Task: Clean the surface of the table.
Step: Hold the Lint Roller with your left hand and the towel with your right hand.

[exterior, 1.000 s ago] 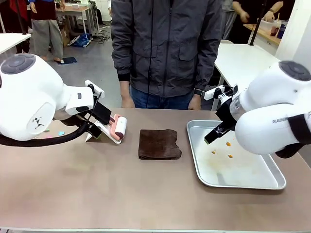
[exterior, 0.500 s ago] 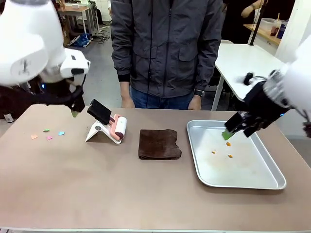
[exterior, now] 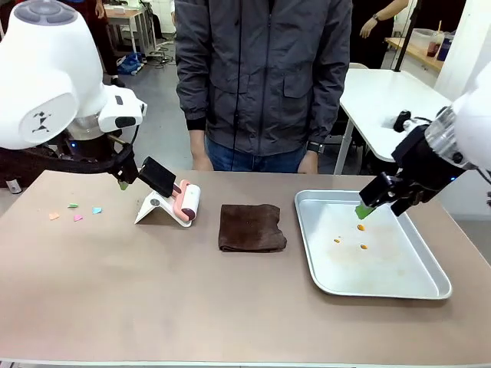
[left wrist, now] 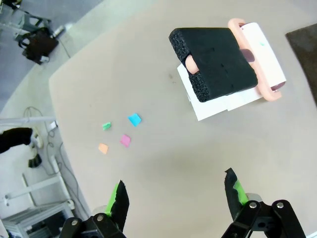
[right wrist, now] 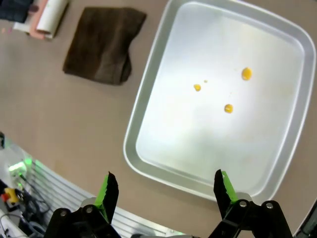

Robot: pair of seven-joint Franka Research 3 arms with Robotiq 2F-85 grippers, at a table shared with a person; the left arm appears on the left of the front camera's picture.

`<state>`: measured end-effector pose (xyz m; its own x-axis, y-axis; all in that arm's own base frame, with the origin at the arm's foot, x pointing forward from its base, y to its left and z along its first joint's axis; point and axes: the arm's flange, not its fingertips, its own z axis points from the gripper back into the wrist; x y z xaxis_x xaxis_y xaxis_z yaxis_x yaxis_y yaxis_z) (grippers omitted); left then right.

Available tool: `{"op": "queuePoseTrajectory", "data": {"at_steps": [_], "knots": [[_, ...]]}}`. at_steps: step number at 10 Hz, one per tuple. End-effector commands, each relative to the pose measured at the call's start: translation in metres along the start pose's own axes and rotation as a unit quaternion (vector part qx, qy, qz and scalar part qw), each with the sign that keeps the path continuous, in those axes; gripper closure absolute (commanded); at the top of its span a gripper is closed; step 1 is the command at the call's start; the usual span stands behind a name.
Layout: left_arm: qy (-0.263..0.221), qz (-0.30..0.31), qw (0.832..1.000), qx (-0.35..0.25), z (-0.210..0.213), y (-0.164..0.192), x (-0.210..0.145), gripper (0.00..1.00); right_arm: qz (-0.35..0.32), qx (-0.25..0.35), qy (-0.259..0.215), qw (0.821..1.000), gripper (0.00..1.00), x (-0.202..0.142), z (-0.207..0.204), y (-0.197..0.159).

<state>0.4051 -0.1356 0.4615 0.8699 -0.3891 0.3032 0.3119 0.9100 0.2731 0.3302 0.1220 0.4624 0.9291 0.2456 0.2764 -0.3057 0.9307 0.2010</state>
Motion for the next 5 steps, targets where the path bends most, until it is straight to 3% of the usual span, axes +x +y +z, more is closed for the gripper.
{"op": "queuePoseTrajectory", "data": {"at_steps": [1, 5], "knots": [[-0.008, -0.009, 1.0, 0.003, 0.0006, 0.0055, -0.0031, 0.0, 0.012, 0.013, -0.001, 1.0, 0.0, 0.0022, -0.0013, -0.0021], [-0.001, -0.001, 1.0, 0.0, -0.001, 0.0018, -0.001, 0.0, 0.012, 0.013, -0.001, 1.0, 0.0, 0.0022, -0.0013, -0.0021]]}}
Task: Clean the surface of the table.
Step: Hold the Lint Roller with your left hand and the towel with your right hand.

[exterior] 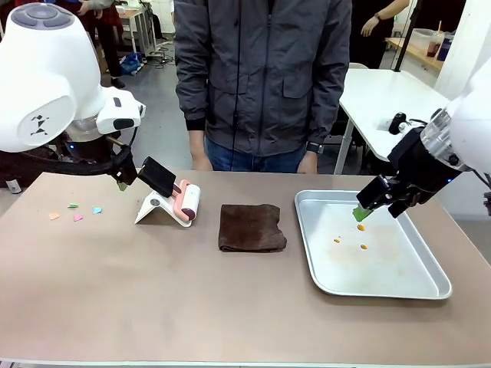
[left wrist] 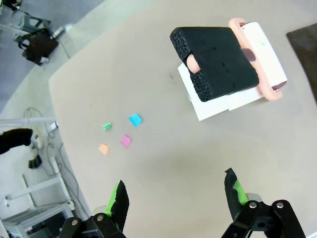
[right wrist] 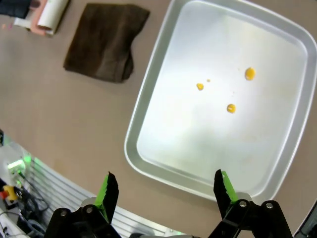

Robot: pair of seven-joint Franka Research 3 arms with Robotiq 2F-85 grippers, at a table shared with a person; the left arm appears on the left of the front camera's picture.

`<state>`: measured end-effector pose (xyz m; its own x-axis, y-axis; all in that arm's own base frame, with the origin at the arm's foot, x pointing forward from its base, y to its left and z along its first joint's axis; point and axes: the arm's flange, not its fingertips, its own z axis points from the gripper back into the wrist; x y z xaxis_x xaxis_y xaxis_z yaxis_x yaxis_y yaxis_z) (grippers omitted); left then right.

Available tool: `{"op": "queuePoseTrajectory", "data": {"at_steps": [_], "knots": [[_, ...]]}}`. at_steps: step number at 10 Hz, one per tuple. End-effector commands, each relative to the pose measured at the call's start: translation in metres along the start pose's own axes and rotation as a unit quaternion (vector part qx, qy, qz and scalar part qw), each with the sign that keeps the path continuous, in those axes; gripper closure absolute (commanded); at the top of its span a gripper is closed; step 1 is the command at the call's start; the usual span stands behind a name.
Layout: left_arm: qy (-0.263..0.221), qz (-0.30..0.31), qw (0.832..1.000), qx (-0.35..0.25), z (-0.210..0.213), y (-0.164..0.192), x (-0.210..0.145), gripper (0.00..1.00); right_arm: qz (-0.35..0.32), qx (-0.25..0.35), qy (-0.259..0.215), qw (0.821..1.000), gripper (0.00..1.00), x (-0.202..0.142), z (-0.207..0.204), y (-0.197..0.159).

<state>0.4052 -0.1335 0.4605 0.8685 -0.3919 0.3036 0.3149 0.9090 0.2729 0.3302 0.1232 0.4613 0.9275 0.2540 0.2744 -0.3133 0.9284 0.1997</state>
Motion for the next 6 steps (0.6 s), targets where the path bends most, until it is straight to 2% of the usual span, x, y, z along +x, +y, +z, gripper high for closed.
{"op": "queuePoseTrajectory", "data": {"at_steps": [1, 2, 3, 4, 5, 6], "knots": [[0.041, -0.072, 0.974, -0.213, 0.014, 0.004, 0.0, 0.0, 0.0, 0.0, 0.0, 1.0, 0.0, 0.0, 0.0, 0.0], [0.098, -0.094, 0.939, -0.316, 0.016, 0.018, 0.005, 0.0, -0.013, 0.023, 0.004, 1.0, 0.0, -0.006, 0.009, -0.003], [0.151, -0.091, 0.89, -0.422, 0.009, 0.038, 0.008, 0.0, -0.024, 0.12, 0.007, 0.992, 0.0, -0.013, 0.024, -0.017], [0.177, -0.061, 0.862, -0.471, -0.002, 0.058, 0.005, 0.0, -0.043, 0.204, 0.006, 0.978, 0.0, -0.023, 0.037, -0.035], [0.191, -0.029, 0.837, -0.513, -0.017, 0.079, -0.001, 0.0, -0.096, 0.29, 0.001, 0.952, 0.0, -0.035, 0.051, -0.052], [0.203, 0.011, 0.802, -0.562, -0.035, 0.102, -0.009, 0.0, -0.174, 0.347, -0.019, 0.921, 0.0, -0.046, 0.065, -0.07]]}}
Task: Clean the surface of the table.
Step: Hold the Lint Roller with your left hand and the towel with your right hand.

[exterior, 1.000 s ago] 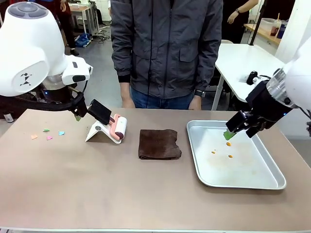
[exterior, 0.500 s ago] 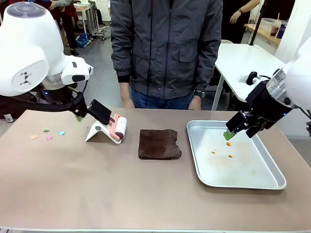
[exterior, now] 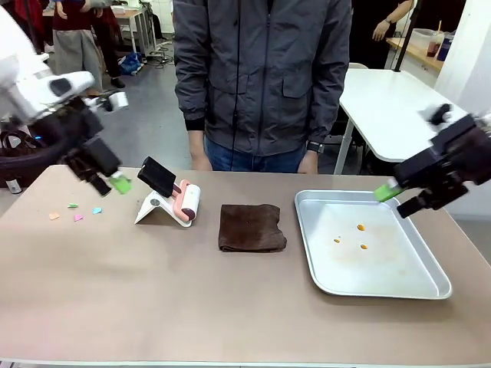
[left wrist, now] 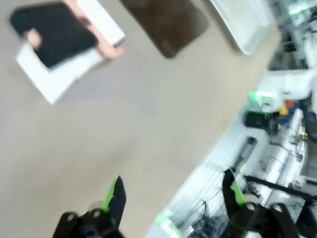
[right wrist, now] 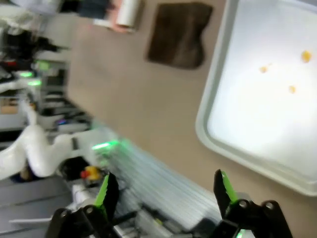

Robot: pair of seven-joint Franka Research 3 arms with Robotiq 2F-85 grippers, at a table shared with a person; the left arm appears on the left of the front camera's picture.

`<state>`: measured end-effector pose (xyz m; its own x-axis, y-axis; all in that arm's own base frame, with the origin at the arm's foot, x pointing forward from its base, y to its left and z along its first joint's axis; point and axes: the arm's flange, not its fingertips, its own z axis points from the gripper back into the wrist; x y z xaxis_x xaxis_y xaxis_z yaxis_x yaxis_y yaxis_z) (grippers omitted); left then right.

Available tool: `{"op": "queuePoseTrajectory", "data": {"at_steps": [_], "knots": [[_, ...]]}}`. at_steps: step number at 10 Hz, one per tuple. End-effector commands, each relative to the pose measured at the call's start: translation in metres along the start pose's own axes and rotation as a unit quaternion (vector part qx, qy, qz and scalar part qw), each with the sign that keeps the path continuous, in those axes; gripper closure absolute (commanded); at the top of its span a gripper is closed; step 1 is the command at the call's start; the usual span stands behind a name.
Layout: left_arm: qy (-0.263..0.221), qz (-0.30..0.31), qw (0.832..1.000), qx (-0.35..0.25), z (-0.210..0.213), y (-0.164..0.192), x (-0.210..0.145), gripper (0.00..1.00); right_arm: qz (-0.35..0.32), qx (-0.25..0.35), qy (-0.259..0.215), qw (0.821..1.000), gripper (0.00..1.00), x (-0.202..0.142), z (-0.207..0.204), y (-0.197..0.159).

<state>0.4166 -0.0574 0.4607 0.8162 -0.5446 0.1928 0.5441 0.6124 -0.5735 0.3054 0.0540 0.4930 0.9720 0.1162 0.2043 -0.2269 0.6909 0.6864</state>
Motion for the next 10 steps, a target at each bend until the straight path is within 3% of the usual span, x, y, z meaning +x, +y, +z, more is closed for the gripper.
{"op": "queuePoseTrajectory", "data": {"at_steps": [1, 2, 4, 5, 7, 8, 9, 10], "knots": [[0.068, 0.176, 0.959, -0.213, 0.019, 0.069, -0.006, 0.0, -0.154, 0.132, -0.087, 0.975, 0.0, -0.022, 0.041, -0.025], [0.05, 0.233, 0.931, -0.278, 0.024, 0.106, -0.016, 0.0, -0.178, 0.159, -0.097, 0.966, 0.0, -0.033, 0.056, -0.038], [0.034, 0.398, 0.872, -0.283, 0.023, 0.166, -0.042, 0.0, -0.207, 0.19, -0.114, 0.953, 0.0, -0.046, 0.078, -0.075], [0.028, 0.473, 0.835, -0.28, 0.021, 0.189, -0.057, 0.0, -0.2, 0.242, -0.108, 0.943, 0.0, -0.053, 0.085, -0.096], [-0.032, 0.661, 0.703, -0.261, 0.027, 0.226, -0.089, 0.0, -0.247, 0.265, -0.096, 0.927, 0.0, -0.061, 0.084, -0.147], [-0.09, 0.671, 0.688, -0.259, 0.036, 0.229, -0.097, 0.0, -0.262, 0.27, -0.067, 0.924, 0.0, -0.06, 0.073, -0.163], [-0.15, 0.661, 0.686, -0.266, 0.044, 0.229, -0.099, 0.0, -0.276, 0.262, -0.058, 0.923, 0.0, -0.059, 0.067, -0.169], [-0.012, 0.544, 0.812, -0.212, 0.029, 0.247, -0.103, 0.0, -0.269, 0.256, -0.046, 0.927, 0.0, -0.057, 0.061, -0.172]]}}
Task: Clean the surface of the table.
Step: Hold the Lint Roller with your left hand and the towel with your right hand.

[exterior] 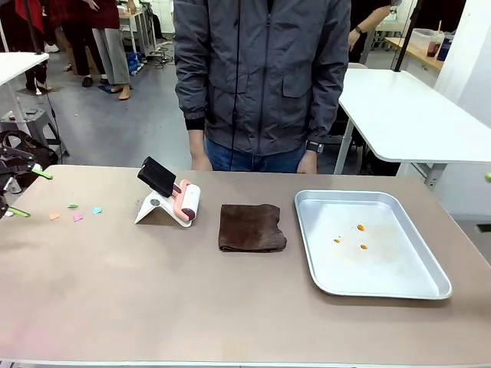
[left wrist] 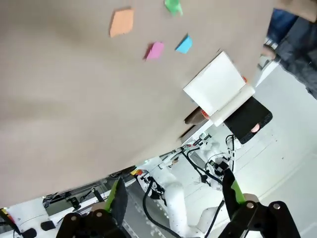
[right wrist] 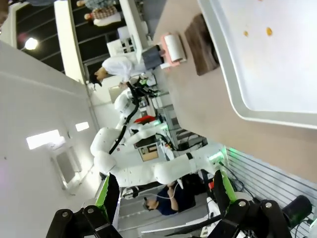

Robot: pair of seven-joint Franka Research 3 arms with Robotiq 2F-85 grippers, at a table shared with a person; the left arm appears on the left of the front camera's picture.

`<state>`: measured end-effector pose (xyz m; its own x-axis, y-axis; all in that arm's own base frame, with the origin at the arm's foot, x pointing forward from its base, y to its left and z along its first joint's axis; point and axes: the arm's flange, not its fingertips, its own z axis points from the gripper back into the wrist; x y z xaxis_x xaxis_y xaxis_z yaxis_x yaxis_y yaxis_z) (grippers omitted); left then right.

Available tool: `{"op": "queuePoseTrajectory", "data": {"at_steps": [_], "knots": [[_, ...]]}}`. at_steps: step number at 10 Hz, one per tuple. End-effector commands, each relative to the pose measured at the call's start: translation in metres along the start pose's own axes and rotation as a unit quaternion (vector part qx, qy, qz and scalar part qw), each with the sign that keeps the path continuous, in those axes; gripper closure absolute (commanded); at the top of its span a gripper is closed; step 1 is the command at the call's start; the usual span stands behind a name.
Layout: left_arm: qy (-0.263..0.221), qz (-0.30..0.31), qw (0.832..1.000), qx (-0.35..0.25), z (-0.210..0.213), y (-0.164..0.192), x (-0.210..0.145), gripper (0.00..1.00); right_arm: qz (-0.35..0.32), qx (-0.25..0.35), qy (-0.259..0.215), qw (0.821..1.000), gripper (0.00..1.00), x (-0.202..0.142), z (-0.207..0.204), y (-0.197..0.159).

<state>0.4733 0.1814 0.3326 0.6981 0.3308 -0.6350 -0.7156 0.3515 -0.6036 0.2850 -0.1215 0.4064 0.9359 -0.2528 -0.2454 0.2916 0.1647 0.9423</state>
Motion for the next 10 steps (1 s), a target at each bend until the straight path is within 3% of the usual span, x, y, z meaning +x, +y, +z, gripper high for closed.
{"op": "queuePoseTrajectory", "data": {"at_steps": [1, 2, 5, 6, 7, 8, 10], "knots": [[0.045, -0.064, 0.996, 0.047, -0.018, 0.002, 0.001, 0.0, 0.004, -0.034, 0.0, 0.999, 0.0, 0.003, -0.012, -0.001], [0.045, -0.064, 0.996, 0.047, -0.018, 0.002, 0.001, 0.0, 0.0, 0.0, 0.0, 1.0, 0.0, 0.0, 0.0, 0.0], [0.036, -0.051, 0.997, 0.041, -0.024, 0.0, 0.002, 0.0, 0.0, 0.0, 0.0, 1.0, 0.0, 0.0, 0.0, 0.0], [0.031, -0.1, 0.994, -0.023, -0.03, -0.019, -0.015, 0.0, 0.0, 0.0, 0.0, 1.0, 0.0, 0.0, 0.0, 0.0], [0.018, -0.111, 0.983, -0.147, -0.024, -0.036, -0.019, 0.0, 0.0, 0.0, 0.0, 1.0, 0.0, 0.0, 0.0, 0.0], [-0.009, -0.102, 0.96, -0.26, -0.011, -0.045, -0.018, 0.0, 0.0, 0.0, 0.0, 1.0, 0.0, 0.0, 0.0, 0.0], [-0.02, -0.087, 0.941, -0.326, 0.006, -0.044, -0.014, 0.0, 0.0, 0.0, 0.0, 1.0, 0.0, 0.0, 0.0, 0.0]]}}
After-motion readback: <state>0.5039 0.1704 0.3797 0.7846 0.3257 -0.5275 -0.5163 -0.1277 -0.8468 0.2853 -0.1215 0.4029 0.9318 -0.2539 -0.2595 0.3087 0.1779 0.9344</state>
